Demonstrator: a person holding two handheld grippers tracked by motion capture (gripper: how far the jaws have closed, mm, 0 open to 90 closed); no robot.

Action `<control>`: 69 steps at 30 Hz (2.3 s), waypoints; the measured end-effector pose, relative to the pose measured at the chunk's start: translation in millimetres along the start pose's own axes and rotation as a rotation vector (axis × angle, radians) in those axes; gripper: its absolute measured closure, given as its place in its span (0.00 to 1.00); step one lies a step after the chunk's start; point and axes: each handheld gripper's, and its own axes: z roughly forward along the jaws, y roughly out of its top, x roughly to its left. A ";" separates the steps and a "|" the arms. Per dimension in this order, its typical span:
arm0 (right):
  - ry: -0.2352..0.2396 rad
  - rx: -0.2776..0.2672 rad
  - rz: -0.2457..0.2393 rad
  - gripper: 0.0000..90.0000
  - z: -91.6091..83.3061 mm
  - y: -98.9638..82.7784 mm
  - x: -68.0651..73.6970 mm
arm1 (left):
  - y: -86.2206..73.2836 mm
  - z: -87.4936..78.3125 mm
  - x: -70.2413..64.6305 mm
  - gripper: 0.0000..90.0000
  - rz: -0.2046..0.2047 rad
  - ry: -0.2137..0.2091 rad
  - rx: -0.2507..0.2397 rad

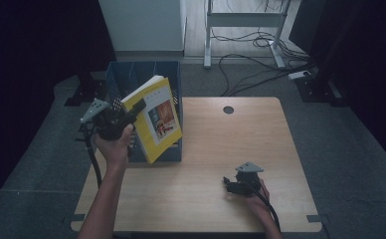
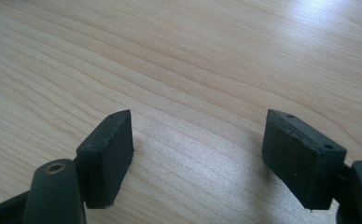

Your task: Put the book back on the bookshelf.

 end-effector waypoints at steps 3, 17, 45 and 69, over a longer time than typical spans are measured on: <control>0.000 0.001 0.000 0.27 -0.1 0.0 0.0 | 1.5 4.6 -1.1 0.84 0.006 0.014 0.004; -0.002 -0.001 0.001 0.27 0.1 0.0 0.0 | 1.2 20.5 8.5 0.84 0.014 0.071 0.023; -0.002 0.000 0.003 0.27 0.0 0.0 -0.2 | -7.4 51.2 28.6 0.84 -0.011 0.169 0.057; -0.006 -0.001 0.005 0.27 -0.3 -0.4 0.0 | -8.2 86.1 28.1 0.84 0.027 0.232 0.074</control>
